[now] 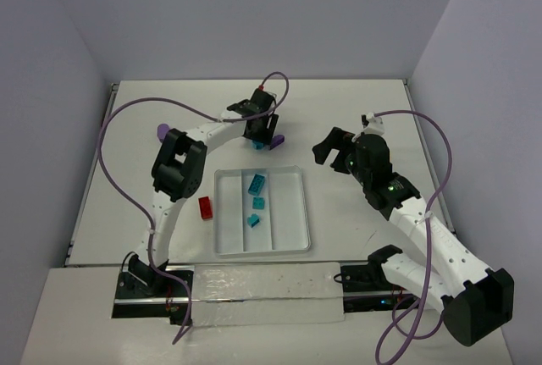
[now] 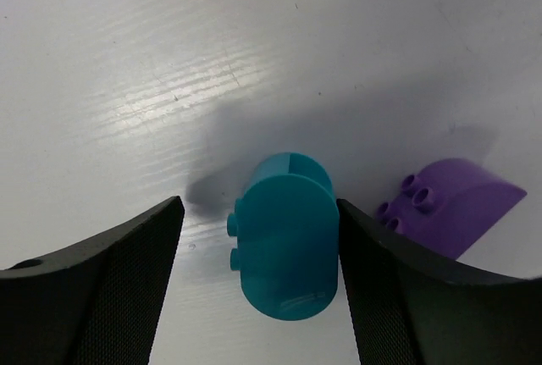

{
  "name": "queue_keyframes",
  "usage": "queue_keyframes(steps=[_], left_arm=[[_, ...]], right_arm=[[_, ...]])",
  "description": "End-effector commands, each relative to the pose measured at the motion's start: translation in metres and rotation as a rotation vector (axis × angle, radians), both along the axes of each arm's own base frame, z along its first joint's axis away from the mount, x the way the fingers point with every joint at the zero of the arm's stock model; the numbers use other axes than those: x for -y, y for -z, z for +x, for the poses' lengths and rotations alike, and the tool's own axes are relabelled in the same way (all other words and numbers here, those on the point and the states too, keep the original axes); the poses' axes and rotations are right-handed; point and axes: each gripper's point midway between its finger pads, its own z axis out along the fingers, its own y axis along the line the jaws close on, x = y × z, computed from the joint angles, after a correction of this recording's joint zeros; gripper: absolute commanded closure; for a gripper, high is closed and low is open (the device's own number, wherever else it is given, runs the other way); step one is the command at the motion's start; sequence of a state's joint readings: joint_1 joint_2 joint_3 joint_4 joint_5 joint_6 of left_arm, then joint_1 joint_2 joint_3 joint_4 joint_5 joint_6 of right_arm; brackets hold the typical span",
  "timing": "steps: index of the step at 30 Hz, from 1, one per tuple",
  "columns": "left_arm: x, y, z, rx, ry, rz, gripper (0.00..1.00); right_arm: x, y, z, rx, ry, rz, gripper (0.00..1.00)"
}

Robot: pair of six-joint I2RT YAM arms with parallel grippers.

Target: Sort the legos into containers by color

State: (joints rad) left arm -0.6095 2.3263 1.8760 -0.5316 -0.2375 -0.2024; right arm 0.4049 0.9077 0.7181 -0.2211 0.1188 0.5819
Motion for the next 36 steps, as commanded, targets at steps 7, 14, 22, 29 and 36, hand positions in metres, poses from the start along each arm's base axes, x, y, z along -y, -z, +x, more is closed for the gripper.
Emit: queue_keyframes(steps=[7, 14, 22, 29, 36], left_arm=[[-0.008, -0.037, 0.008, 0.068, -0.097, -0.04, 0.87], [-0.019, -0.134, -0.019, 0.175, -0.165, -0.174, 1.0], [-0.013, -0.134, -0.129, 0.104, -0.149, -0.253, 1.0], [-0.012, -0.095, -0.221, 0.042, -0.153, -0.225, 1.0], [-0.005, -0.074, -0.267, -0.004, -0.114, -0.201, 0.99]], right_arm=[[0.001, -0.02, 0.008, 0.06, 0.011, 0.009, 0.0], [0.001, -0.022, 0.006, 0.066, 0.01, 0.019, 0.0], [0.002, -0.02, 0.004, 0.067, 0.011, 0.02, 0.0], [0.005, -0.029, 0.003, 0.082, 0.015, 0.016, 0.0], [0.006, -0.031, 0.0, 0.086, 0.018, 0.02, 0.0]])
